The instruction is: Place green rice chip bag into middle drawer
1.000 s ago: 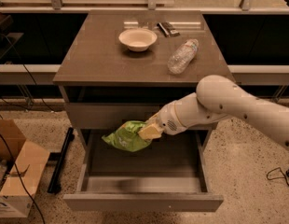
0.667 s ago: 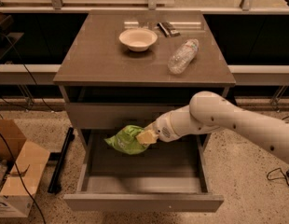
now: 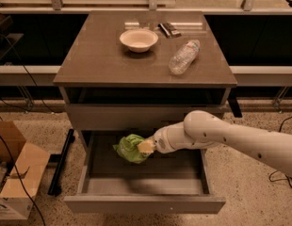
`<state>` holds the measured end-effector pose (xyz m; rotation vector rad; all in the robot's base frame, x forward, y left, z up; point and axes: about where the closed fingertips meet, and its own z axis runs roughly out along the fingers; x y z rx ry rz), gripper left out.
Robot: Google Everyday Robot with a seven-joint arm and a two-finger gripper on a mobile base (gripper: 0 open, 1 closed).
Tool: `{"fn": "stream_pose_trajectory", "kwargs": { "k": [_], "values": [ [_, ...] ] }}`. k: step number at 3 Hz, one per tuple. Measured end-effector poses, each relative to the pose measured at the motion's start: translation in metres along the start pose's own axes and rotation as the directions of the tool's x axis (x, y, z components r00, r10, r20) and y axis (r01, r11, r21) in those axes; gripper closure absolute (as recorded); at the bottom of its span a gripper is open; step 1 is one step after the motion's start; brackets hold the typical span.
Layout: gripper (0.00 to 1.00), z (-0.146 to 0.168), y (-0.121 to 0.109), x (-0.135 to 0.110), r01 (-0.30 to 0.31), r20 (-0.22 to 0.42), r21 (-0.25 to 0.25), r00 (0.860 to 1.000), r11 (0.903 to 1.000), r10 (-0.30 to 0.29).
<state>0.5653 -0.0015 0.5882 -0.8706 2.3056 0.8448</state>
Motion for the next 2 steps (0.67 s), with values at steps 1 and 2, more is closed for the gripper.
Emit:
{"fn": "stream_pose_trajectory", "kwargs": {
  "k": [1, 2],
  "values": [
    [0.6, 0.017, 0.001, 0.032, -0.093, -0.028, 0.011, 0.995, 0.9956, 0.093],
    [0.37, 0.031, 0.008, 0.061, -0.165, -0.05, 0.014, 0.985, 0.9862, 0.166]
  ]
}}
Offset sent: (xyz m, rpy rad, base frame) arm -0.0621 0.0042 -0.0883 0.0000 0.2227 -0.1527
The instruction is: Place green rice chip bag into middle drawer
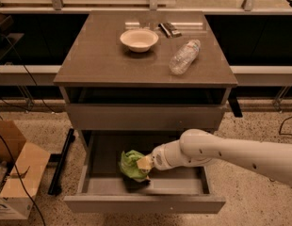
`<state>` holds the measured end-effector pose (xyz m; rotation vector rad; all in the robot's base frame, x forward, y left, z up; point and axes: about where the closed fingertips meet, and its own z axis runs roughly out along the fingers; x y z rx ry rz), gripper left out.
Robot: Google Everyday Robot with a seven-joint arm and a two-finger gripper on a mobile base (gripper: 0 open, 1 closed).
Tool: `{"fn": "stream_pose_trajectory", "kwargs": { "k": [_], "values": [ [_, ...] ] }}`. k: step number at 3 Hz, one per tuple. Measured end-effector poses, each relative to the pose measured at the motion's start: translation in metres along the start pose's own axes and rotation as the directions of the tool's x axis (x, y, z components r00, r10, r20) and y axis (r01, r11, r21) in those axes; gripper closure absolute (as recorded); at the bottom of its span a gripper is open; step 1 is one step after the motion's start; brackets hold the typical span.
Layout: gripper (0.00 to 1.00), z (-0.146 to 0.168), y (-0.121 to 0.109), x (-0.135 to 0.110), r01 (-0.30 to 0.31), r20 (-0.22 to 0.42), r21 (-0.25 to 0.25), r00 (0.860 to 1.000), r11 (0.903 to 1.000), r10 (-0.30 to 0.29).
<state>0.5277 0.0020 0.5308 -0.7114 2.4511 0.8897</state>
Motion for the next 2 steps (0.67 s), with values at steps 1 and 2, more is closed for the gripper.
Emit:
{"fn": "stream_pose_trajectory", "kwargs": {
  "k": [1, 2],
  "values": [
    [0.14, 0.0025, 0.0013, 0.0035, -0.006, -0.004, -0.002, 1.0, 1.0, 0.006],
    [0.0, 0.0037, 0.0022, 0.004, -0.005, -0.006, -0.004, 1.0, 1.0, 0.005]
  ]
}}
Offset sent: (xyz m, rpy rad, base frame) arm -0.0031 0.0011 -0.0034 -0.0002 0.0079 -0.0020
